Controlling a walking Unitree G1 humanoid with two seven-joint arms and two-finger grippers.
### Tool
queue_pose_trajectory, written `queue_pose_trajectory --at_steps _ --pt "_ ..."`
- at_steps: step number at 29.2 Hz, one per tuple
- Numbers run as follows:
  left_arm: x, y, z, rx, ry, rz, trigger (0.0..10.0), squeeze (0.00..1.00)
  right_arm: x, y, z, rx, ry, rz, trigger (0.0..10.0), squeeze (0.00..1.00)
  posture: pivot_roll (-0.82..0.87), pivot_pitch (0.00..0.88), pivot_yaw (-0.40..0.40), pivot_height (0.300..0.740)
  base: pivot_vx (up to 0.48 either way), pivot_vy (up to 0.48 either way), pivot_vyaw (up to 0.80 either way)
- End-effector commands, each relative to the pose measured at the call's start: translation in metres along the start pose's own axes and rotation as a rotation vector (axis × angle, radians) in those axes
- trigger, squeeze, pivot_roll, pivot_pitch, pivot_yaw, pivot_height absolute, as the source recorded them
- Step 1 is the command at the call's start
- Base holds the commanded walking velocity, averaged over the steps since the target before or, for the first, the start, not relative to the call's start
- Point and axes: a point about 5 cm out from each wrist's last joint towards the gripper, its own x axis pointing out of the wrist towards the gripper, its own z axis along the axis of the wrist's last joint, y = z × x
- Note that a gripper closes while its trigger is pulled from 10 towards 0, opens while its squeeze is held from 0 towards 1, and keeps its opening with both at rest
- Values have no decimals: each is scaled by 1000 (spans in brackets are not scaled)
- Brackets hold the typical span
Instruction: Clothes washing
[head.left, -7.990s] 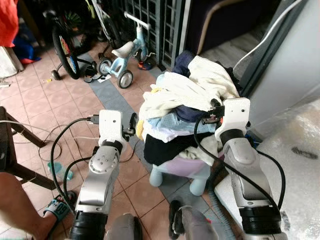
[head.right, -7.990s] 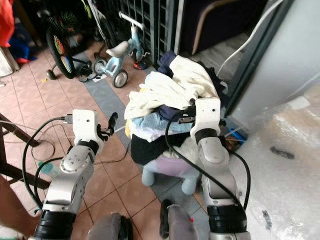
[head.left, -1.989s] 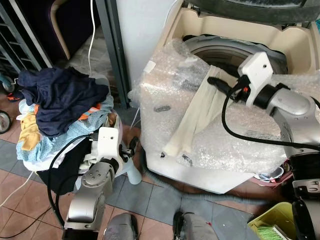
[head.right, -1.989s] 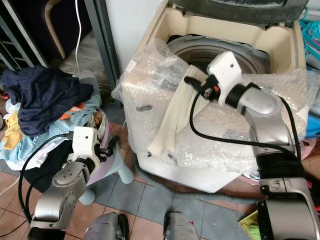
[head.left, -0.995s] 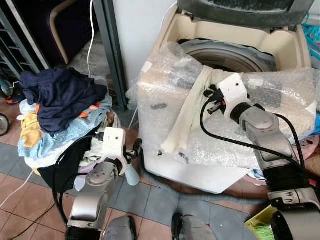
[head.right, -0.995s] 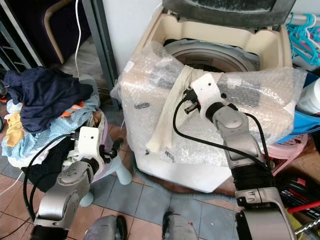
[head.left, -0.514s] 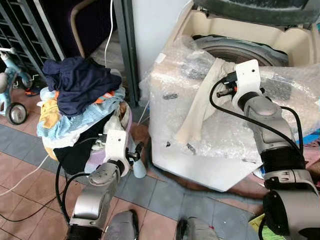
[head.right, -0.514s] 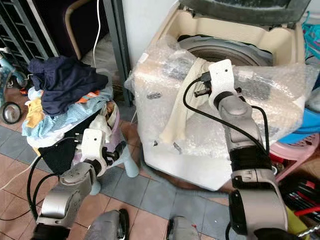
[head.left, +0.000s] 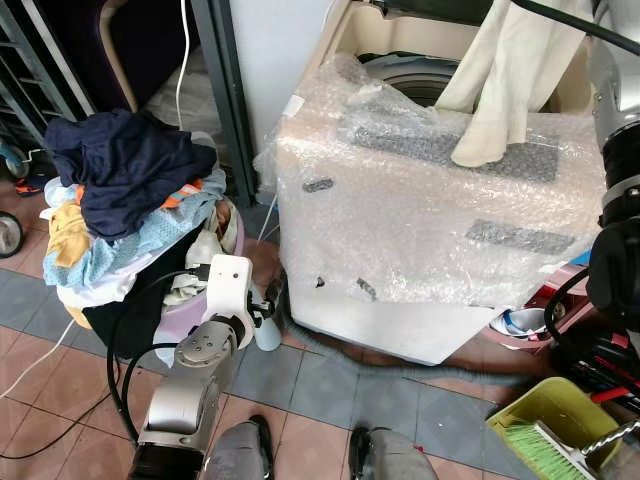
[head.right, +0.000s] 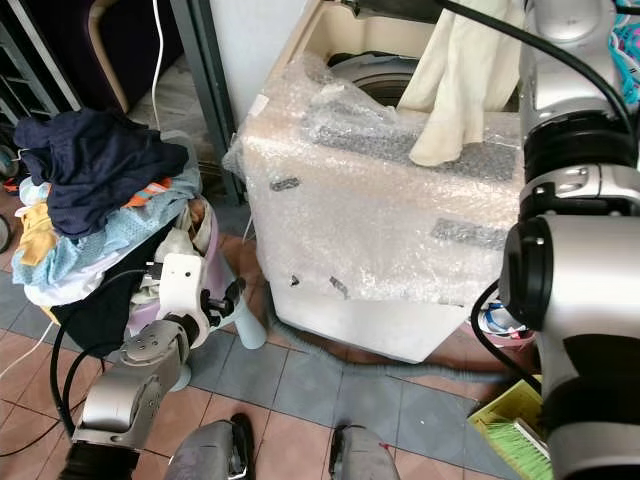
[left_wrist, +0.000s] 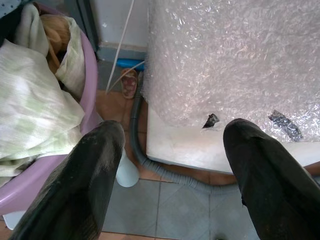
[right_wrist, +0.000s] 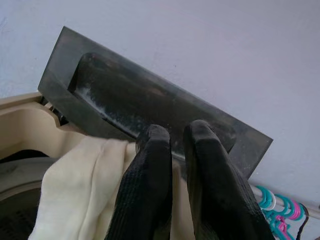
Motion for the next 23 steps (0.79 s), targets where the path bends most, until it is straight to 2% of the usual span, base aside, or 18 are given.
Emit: queue_pose_trajectory --at_steps 1,5,8,10,14,15,16,18,19,21,23 --pt "-3 2 0 -1 -9 18 10000 0 -1 6 -5 -36 -2 32 10000 1000 -48 103 -15 740 0 0 0" --pt "-3 1 0 -3 -13 8 10000 0 -8 18 -21 -54 -7 110 10000 1000 -57 108 -6 740 0 0 0" --pt "-2 0 0 9 -9 -12 10000 0 -16 18 -27 -58 -69 150 10000 1000 -76 110 2 740 0 0 0" --pt "0 -1 -1 14 -7 -21 10000 0 -24 17 -23 -38 -156 165 10000 1000 -88 109 3 740 0 0 0" --pt "1 -2 1 16 -18 -23 10000 0 -40 21 -23 -53 -258 196 10000 1000 -92 108 -4 740 0 0 0" --pt "1 -2 2 11 -36 -13 10000 0 -54 29 -26 -26 -295 226 10000 1000 -95 110 -9 740 0 0 0" --pt "1 -2 2 11 -36 -13 10000 0 -54 29 -26 -26 -295 226 10000 1000 -95 110 -9 740 0 0 0" --pt "0 0 8 -23 -87 32 10000 0 -77 45 -36 70 -298 246 10000 1000 -85 113 -14 740 0 0 0" --pt "0 0 8 -23 -87 32 10000 0 -77 45 -36 70 -298 246 10000 1000 -85 113 -14 740 0 0 0" --pt "-2 2 17 -35 -143 67 10000 0 -96 58 -44 159 -274 210 10000 1000 -78 117 -8 740 0 0 0" --pt "-3 3 19 -39 -159 76 10000 0 -100 60 -46 180 -262 198 10000 1000 -77 118 -6 740 0 0 0"
